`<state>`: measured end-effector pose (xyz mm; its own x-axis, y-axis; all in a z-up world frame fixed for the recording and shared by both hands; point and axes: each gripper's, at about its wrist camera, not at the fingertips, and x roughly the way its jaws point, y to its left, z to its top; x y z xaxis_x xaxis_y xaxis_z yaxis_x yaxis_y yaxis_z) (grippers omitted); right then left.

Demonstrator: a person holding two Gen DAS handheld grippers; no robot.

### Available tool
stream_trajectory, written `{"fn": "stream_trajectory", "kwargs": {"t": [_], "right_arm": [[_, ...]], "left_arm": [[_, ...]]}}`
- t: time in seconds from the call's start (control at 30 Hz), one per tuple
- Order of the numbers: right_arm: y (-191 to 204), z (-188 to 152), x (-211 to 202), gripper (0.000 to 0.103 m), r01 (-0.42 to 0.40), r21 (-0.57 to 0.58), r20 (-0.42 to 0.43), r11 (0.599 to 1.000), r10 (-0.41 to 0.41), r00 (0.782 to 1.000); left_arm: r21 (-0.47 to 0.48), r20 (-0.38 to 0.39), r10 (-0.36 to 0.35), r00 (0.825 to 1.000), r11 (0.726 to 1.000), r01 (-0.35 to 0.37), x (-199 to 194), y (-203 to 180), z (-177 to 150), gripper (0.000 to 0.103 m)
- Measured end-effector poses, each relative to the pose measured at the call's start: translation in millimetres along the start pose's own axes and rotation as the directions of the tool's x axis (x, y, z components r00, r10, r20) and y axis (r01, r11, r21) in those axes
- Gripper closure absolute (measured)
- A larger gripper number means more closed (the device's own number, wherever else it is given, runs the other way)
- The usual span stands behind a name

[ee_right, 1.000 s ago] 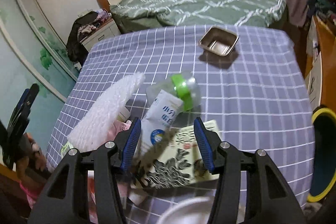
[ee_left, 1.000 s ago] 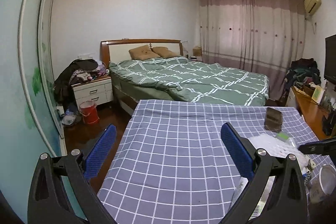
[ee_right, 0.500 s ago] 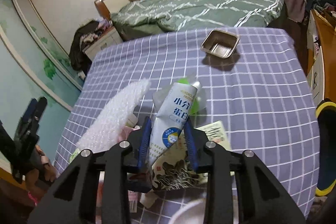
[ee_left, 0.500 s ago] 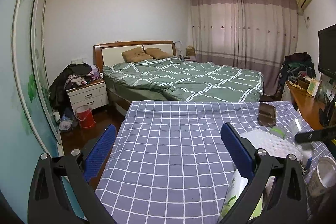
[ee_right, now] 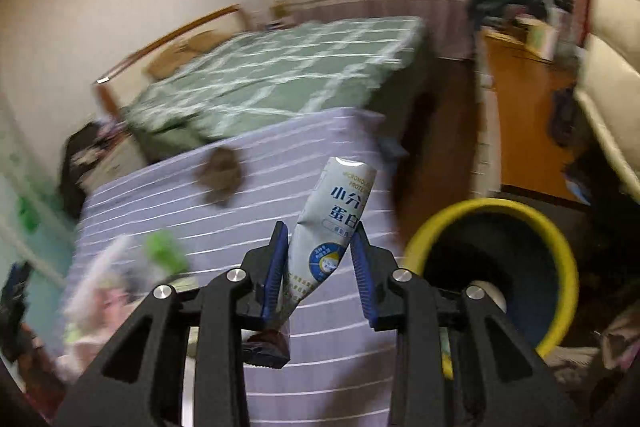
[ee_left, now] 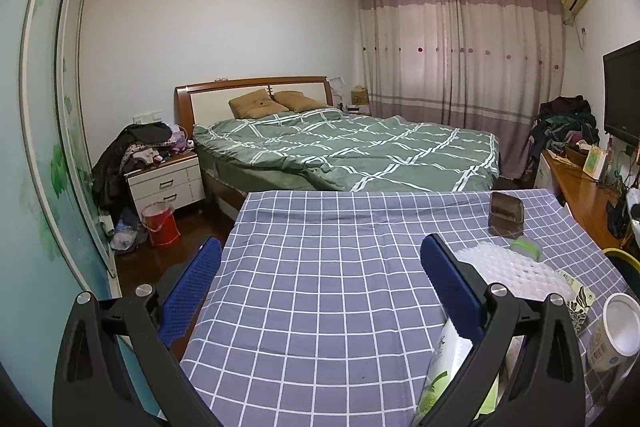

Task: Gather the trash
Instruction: 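Carry the milk tube with the right tool and release it into the bin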

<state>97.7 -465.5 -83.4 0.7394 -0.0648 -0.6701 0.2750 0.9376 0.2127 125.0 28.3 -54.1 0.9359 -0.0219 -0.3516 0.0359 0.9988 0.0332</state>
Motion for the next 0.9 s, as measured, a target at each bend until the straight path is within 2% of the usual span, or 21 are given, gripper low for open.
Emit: {"fn": "stream_trajectory", "kwargs": {"t": [0.07,0.2,0.37,0.47,0.57,0.7,0.9], "right_arm": [[-29,-1,8,0.072,0.078,0.032,-0.007,0.996,-0.078,0.997],[-78,-6,31,0.071,0.183,0.076,-0.06,0.98,-0.179,0.982],[-113,-11,61,0.07,0.266,0.105,-0.122,0.958,-0.253,0.96],[-127,-16,73,0.068,0.294,0.118,-0.148,0.949,-0.276,0.95],[-139,-22,76,0.057,0.314,0.136,-0.164,0.94,-0.291,0.943],[-144,-24,74,0.056,0.326,0.142,-0.162,0.935,-0.303,0.939],[-135,-30,52,0.055,0.314,0.132,-0.13,0.94,-0.298,0.946]], "left_arm": [[0.004,-0.002,-0.001,1.0,1.0,0.001,0,-1,0,0.005],[0.005,-0.009,-0.008,1.0,1.0,0.008,1,-2,0,0.005],[0.017,-0.015,-0.014,1.0,1.0,0.014,2,-5,0,0.005],[0.025,-0.016,-0.018,1.0,1.0,0.019,3,-7,0,0.005],[0.032,-0.014,-0.023,1.0,0.999,0.023,2,-9,-1,0.005],[0.044,-0.005,-0.028,1.0,0.999,0.028,1,-12,-1,0.005],[0.066,0.019,-0.043,0.999,0.997,0.042,-8,-23,1,0.005]]}}
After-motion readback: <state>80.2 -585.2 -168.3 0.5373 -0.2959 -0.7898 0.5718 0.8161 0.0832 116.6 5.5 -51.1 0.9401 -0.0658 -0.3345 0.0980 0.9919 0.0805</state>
